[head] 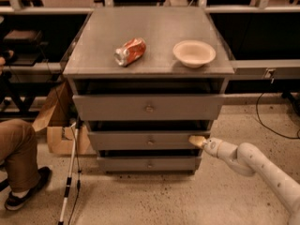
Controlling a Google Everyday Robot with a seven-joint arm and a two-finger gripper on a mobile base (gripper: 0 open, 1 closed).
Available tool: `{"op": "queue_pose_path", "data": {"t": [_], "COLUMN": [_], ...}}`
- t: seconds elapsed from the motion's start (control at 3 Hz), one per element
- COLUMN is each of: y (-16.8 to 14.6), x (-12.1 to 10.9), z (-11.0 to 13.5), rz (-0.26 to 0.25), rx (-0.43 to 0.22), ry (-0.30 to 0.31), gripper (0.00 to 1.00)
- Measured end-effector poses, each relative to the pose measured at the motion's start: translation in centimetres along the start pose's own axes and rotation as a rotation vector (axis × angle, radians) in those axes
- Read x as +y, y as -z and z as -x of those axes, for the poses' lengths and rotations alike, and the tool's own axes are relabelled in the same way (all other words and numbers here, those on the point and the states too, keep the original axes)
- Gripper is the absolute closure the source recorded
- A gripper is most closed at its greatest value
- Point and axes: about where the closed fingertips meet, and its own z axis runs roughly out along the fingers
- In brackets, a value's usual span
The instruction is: Close middle drawer
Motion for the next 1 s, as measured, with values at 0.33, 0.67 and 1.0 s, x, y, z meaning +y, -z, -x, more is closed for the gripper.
{"op": "queue_pose_path", "data": {"t": [0.33, 0.67, 1.0], "y": [0.19, 0.94, 0.96], "x": [0.03, -0.49, -0.43], "z": [-0.17, 0.45, 0.33], "rz": [0.000, 0.004, 0.004], "rx": [0.000, -0.004, -0.004], "ry": [0.000, -0.017, -0.017], "gripper": [1.00, 1.00, 1.00]}}
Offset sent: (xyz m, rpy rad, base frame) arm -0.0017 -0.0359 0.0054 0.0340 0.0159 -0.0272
